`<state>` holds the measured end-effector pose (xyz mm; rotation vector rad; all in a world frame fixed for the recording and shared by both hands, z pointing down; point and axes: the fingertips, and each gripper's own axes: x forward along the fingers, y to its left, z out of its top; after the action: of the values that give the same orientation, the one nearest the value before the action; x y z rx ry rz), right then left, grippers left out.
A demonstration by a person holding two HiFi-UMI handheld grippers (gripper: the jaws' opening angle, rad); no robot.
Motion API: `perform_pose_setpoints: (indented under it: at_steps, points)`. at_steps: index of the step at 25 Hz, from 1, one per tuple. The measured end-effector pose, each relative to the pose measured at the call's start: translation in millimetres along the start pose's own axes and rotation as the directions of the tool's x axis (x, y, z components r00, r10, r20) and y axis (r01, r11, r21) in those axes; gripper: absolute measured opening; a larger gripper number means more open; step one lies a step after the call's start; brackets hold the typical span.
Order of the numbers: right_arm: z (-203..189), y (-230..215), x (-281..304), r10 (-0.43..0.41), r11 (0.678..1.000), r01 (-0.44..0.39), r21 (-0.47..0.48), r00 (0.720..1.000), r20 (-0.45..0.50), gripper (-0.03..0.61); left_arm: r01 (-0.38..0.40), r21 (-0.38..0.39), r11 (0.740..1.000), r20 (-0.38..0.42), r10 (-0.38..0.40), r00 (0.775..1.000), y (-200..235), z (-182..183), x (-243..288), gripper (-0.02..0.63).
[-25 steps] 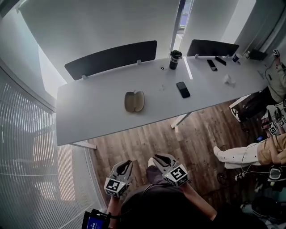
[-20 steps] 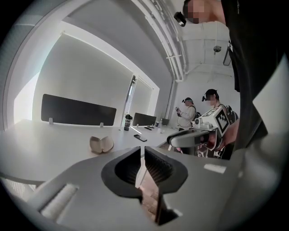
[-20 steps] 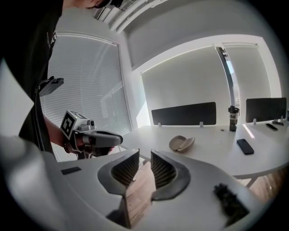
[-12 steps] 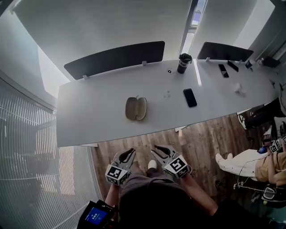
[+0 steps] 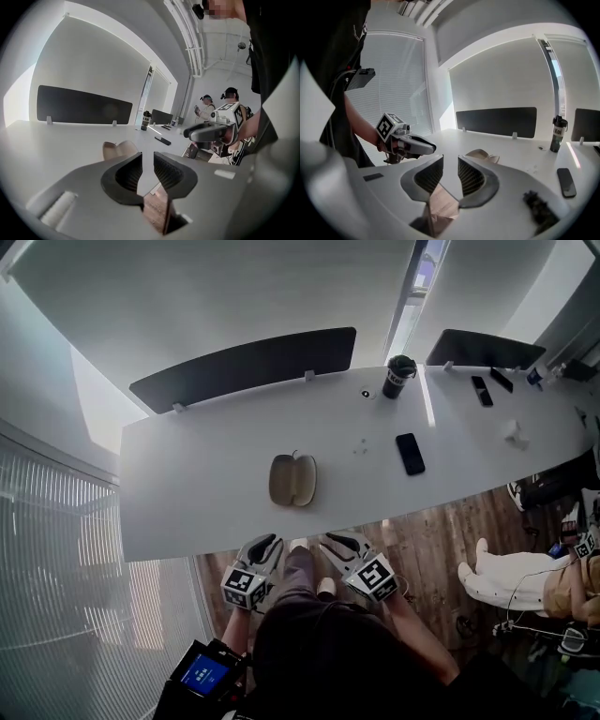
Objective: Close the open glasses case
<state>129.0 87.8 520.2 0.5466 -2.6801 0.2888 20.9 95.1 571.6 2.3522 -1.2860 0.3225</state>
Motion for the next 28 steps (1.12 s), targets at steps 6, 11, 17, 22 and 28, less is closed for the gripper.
perform_pose_setpoints:
  at_steps: [6, 11, 17, 22, 28]
  points:
    - [11, -44, 33, -0.063, 0.997, 0.066, 0.032, 0.994, -0.085, 0.092, 0.019, -0.085, 0.996, -0.024, -0.021, 0.999, 61, 21, 48, 0.135]
    - [22, -70, 64, -0.104, 0.993, 0.109, 0.046, 0.989, -0.102, 0.092, 0.042, 0.154, 0.987, -0.14, -0.02, 0.99, 106, 6, 75, 0.163]
    - [33, -96, 85, -0.145, 0.987, 0.152, 0.048, 0.982, -0.119, 0.092, 0.286, 0.581, 0.762, -0.322, -0.108, 0.94, 121, -9, 100, 0.186]
    - [17, -100, 94, -0.131, 0.985, 0.142, 0.101, 0.985, -0.113, 0.092, 0.37, 0.473, 0.799, -0.344, -0.219, 0.913, 133, -6, 115, 0.264]
    - [11, -103, 99, -0.105, 0.982, 0.122, 0.147, 0.988, -0.117, 0.092, 0.398, 0.451, 0.799, -0.362, -0.245, 0.9, 131, -13, 129, 0.313]
